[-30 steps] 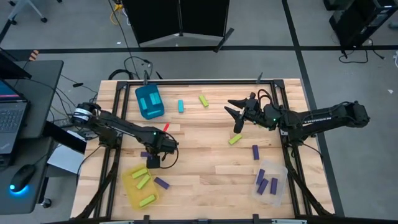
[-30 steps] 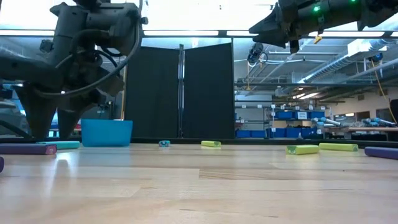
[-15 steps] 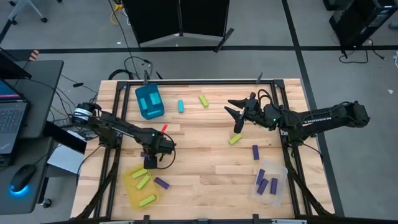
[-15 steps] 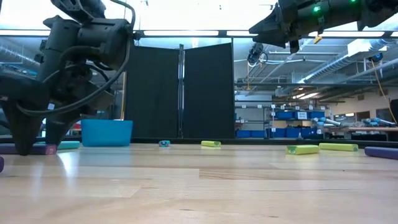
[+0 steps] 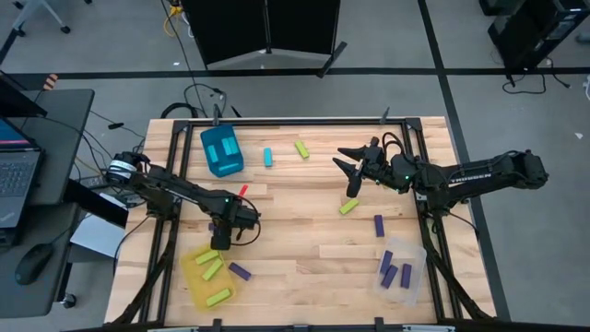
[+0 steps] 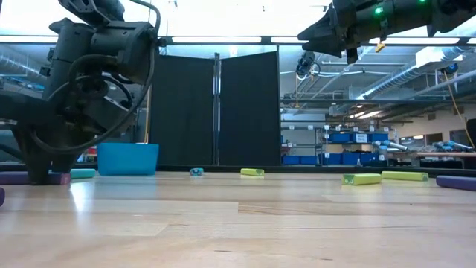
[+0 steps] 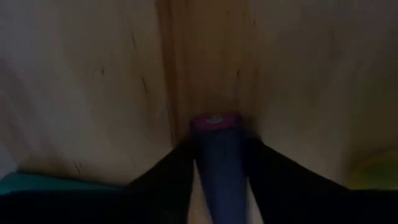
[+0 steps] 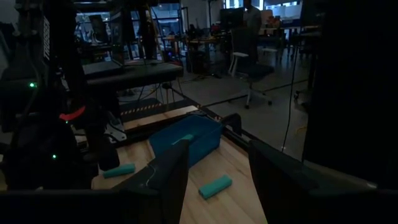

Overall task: Sort blocks
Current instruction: Put the purple block into the transparent bin

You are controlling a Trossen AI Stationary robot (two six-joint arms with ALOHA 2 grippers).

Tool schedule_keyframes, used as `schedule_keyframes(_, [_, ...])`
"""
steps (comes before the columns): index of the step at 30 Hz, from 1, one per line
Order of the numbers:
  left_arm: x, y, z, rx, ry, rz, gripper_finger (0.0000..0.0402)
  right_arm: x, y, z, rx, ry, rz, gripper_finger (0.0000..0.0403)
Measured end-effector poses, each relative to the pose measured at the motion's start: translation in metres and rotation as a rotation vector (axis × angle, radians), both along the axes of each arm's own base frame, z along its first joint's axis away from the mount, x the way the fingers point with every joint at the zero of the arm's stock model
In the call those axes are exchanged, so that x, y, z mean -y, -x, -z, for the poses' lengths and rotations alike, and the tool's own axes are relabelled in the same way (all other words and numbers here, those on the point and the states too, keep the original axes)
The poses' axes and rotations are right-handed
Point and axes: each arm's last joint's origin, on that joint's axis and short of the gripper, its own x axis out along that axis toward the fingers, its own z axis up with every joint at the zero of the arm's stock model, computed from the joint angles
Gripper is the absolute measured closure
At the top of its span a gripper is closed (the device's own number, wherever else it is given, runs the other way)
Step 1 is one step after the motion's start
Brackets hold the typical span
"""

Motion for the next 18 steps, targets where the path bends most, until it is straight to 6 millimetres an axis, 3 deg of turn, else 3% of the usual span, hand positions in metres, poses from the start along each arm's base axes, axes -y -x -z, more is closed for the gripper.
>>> schedule_keyframes(3, [0.0, 0.0, 0.0, 0.001, 0.002, 0.027, 0.0295, 0.0, 0.0, 0.0, 0.0, 0.0, 0.0, 0.0224])
schedule_keyframes(10, [0.0, -0.005, -0.005, 0.005, -0.016, 0.038, 0.0297, 0.0, 0.0, -0.001, 0.008, -0.002, 0.0, 0.0224])
schedule_keyframes(18, [0.003, -0.028, -0.028, 0.124, -0.078, 0.052, 0.0297, 0.0, 0.0, -0.003, 0.033, 0.005, 0.0, 0.0224])
